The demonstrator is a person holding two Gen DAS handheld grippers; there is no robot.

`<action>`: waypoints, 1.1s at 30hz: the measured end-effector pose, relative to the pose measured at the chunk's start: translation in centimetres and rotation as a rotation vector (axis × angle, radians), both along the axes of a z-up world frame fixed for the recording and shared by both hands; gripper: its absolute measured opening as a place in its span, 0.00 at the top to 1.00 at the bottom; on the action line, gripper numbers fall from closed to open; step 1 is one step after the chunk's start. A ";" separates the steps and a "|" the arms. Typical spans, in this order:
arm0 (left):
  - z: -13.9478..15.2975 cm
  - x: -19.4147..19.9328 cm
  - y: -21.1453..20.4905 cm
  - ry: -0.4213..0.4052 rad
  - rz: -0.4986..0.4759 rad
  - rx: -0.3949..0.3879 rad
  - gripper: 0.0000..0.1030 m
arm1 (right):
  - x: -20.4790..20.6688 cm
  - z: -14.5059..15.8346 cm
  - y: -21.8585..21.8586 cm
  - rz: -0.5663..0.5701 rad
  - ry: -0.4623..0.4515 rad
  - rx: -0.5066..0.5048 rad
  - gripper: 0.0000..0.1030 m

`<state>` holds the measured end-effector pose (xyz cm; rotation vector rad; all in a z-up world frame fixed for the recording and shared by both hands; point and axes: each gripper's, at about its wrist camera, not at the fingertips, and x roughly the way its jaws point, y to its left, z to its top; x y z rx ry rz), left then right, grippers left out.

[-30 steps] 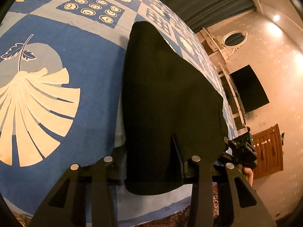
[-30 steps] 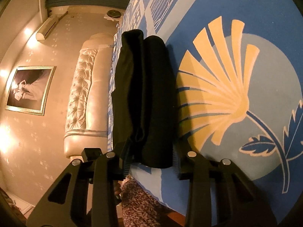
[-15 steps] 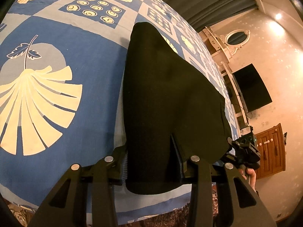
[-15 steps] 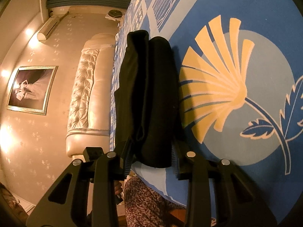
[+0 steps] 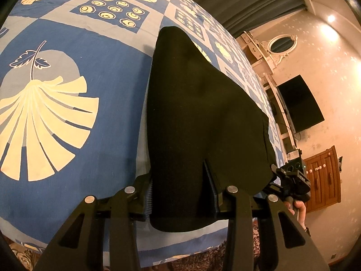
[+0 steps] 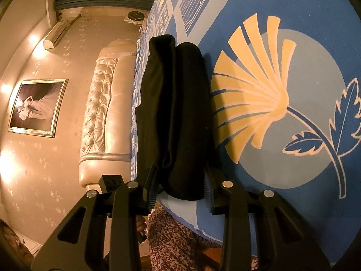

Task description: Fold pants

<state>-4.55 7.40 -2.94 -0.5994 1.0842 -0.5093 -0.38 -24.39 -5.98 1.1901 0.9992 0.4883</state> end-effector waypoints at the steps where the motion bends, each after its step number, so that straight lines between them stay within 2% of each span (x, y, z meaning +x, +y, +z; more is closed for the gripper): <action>1: 0.0 0.0 0.0 -0.001 0.000 0.001 0.62 | 0.3 0.0 0.0 0.000 0.000 0.000 0.69; 20: 0.0 0.0 -0.1 -0.007 -0.006 0.003 0.62 | -0.2 -0.5 -0.2 -0.007 0.010 0.008 0.68; 25: 0.2 -0.5 0.2 -0.026 -0.003 0.011 0.50 | -1.1 -1.1 -1.0 -0.028 0.033 0.021 0.60; 27: 0.4 -0.9 0.3 -0.033 0.008 0.055 0.36 | -1.6 -0.8 -1.1 -0.029 0.033 -0.021 0.55; 28: 0.6 -1.2 0.3 -0.044 0.017 0.088 0.34 | -2.0 -0.5 -1.2 -0.033 0.032 -0.049 0.53; 30: 1.1 -1.7 0.2 -0.073 0.021 0.136 0.31 | -2.9 0.3 -1.4 -0.057 0.028 -0.103 0.41; 33: 2.4 -2.6 -0.4 -0.145 0.032 0.257 0.28 | -4.1 1.5 -1.3 -0.091 0.032 -0.197 0.33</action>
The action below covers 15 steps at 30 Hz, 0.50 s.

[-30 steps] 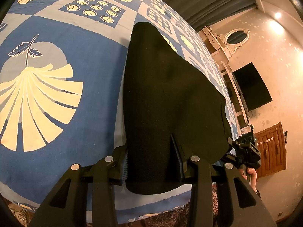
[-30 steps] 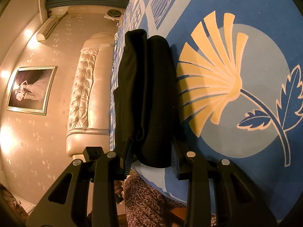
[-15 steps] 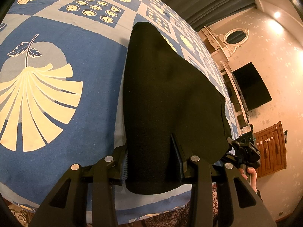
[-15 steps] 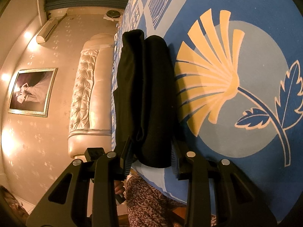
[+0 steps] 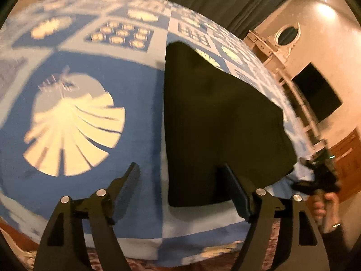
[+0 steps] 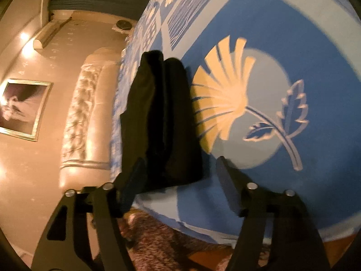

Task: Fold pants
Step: 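Open both grippers and release the folded pants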

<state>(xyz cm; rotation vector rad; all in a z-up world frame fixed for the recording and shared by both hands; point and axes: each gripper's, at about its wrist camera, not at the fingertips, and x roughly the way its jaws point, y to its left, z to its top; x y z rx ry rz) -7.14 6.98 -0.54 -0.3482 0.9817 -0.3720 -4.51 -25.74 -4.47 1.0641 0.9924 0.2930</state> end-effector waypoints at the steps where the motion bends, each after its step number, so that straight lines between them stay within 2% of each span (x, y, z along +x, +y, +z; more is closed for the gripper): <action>1: 0.2 -0.2 -0.2 -0.012 0.002 0.020 0.27 | -0.4 0.5 0.2 -0.006 0.002 -0.048 0.33; 3: 0.7 -0.7 -0.6 -0.037 0.024 0.087 0.24 | -1.0 1.2 0.7 -0.012 0.000 -0.118 0.31; 9: 1.0 -2.1 -0.8 -0.042 0.083 0.165 0.20 | -2.6 3.1 3.3 -0.015 0.019 -0.347 0.28; 15: 1.4 -3.9 -1.6 -0.055 0.119 0.289 0.20 | -3.8 4.3 6.2 -0.011 0.035 -0.545 0.24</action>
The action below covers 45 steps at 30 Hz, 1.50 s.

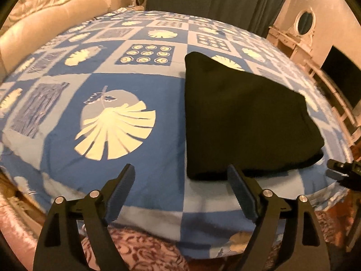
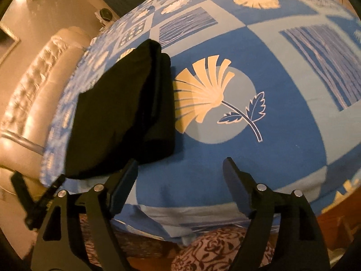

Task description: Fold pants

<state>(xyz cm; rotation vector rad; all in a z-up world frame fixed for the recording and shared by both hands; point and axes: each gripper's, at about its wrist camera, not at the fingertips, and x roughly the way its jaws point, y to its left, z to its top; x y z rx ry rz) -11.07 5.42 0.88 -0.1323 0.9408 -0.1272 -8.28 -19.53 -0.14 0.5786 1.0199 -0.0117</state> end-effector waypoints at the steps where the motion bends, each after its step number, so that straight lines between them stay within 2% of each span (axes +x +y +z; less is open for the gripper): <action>1: 0.0 -0.3 -0.2 0.002 0.008 0.021 0.20 | -0.2 0.2 0.3 0.005 -0.002 -0.024 0.24; 6: 0.6 -1.8 -1.0 -0.028 0.021 0.034 0.20 | -1.1 1.6 2.4 0.022 -0.042 -0.133 0.20; 13: 1.2 -3.0 -1.9 -0.080 0.021 0.060 0.20 | -1.9 2.2 4.6 0.030 -0.099 -0.176 0.19; 21: 1.0 -2.9 -2.1 -0.099 0.049 0.070 0.20 | -1.2 2.1 6.0 0.070 -0.110 -0.219 0.19; 24: 1.3 -3.0 -1.9 -0.122 0.061 0.072 0.20 | -1.3 2.0 6.0 0.064 -0.111 -0.225 0.19; 29: 1.3 -2.9 -1.6 -0.113 0.075 0.052 0.20 | -1.2 1.9 5.8 0.058 -0.105 -0.226 0.19; 45: 1.1 -3.2 -2.6 -0.112 0.042 0.057 0.20 | -1.1 1.6 5.9 0.071 -0.094 -0.232 0.19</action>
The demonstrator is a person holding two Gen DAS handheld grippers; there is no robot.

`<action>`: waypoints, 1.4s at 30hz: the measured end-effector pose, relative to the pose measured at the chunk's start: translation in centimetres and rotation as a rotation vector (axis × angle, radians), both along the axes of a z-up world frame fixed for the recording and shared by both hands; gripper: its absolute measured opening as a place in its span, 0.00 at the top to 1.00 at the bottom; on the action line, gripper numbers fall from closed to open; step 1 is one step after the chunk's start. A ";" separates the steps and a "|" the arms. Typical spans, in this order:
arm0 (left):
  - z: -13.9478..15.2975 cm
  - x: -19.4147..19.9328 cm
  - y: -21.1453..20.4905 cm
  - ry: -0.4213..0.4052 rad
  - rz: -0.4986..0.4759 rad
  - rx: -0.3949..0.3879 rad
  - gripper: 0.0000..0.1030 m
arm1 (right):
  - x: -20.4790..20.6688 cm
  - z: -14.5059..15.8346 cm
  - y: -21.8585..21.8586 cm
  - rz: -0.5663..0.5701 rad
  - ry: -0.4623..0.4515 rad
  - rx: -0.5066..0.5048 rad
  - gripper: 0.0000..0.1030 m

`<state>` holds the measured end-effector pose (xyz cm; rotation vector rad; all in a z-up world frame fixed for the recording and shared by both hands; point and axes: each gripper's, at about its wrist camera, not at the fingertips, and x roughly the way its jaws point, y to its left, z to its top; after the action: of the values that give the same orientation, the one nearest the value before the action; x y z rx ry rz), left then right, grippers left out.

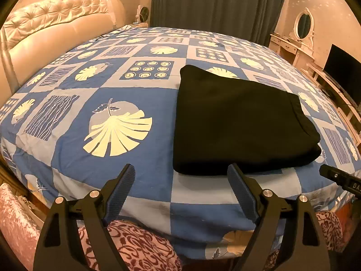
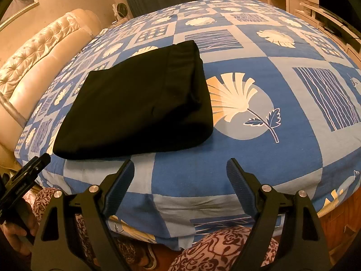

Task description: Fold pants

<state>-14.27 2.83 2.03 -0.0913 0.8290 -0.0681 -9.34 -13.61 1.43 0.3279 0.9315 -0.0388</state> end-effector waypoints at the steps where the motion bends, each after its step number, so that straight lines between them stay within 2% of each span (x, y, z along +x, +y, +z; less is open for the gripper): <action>1: 0.0 0.0 0.0 0.001 -0.002 -0.003 0.20 | 0.0 0.0 0.0 0.001 0.001 0.000 0.19; 14: 0.2 -0.2 -0.5 -0.003 -0.001 0.016 0.20 | 0.2 -0.4 0.1 0.017 0.014 0.001 0.19; 18: 0.5 -0.1 -0.7 -0.004 -0.001 0.037 0.20 | 0.3 -0.5 0.2 0.020 0.017 0.003 0.19; 21: 0.5 0.1 -1.0 0.007 0.017 0.094 0.20 | 0.3 -0.5 0.3 0.022 0.020 0.004 0.19; 26: 0.8 0.1 -1.4 -0.016 0.008 0.138 0.20 | 0.2 -0.6 0.5 0.026 0.023 0.005 0.19; 34: 1.2 -0.5 -2.4 -0.063 -0.010 0.135 0.15 | 0.2 -0.9 0.6 0.031 0.031 0.009 0.19; 37: 1.4 -0.8 -2.9 -0.076 0.044 0.172 0.12 | 0.2 -1.0 0.5 0.031 0.034 0.013 0.19; 39: 1.3 -0.4 -3.5 -0.024 -0.006 0.179 0.11 | 0.3 -1.0 0.5 0.031 0.036 0.016 0.19; 40: 1.3 -0.2 -3.7 -0.013 -0.041 0.152 0.11 | 0.2 -1.0 0.5 0.031 0.036 0.016 0.19; 42: 1.5 -0.2 -4.0 -0.023 -0.053 0.136 0.11 | 0.2 -1.1 0.4 0.029 0.039 0.021 0.19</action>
<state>-14.51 -1.14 3.58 0.0598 0.8113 -0.0626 -9.13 -13.23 0.34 0.3340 0.9755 -0.0091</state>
